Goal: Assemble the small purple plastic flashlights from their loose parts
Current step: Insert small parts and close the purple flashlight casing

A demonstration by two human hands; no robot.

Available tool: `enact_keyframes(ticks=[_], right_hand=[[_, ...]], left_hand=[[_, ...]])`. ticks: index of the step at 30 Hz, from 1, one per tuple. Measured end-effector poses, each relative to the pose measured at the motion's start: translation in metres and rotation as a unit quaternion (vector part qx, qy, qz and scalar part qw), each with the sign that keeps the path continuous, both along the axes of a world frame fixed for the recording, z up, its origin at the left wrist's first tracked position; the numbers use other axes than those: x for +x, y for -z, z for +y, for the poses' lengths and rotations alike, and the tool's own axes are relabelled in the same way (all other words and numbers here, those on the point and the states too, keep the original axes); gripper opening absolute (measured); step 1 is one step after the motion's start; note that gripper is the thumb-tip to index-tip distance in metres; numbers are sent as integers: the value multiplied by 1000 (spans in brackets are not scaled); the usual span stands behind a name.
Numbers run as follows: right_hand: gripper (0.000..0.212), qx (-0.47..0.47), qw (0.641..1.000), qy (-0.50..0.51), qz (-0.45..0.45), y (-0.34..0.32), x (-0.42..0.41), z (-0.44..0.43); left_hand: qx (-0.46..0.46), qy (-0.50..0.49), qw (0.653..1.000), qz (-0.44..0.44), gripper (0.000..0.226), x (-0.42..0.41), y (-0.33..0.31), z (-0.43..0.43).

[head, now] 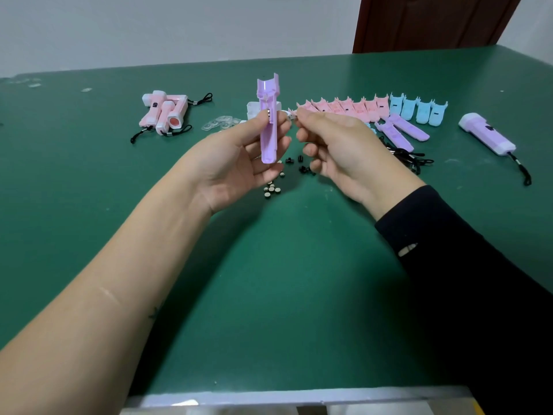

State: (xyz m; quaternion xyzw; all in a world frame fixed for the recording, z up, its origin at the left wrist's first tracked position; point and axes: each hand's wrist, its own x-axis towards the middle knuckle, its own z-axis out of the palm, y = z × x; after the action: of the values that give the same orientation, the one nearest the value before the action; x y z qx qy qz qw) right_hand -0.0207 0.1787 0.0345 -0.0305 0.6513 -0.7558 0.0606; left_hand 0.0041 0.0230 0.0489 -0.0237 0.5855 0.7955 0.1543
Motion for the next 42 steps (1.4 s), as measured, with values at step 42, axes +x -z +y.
enact_keyframes(ticks=[42], right_hand=[[21, 109, 989, 12, 103, -4, 10, -5]], left_hand=[[-115, 5, 986, 120, 47, 4, 3, 6]])
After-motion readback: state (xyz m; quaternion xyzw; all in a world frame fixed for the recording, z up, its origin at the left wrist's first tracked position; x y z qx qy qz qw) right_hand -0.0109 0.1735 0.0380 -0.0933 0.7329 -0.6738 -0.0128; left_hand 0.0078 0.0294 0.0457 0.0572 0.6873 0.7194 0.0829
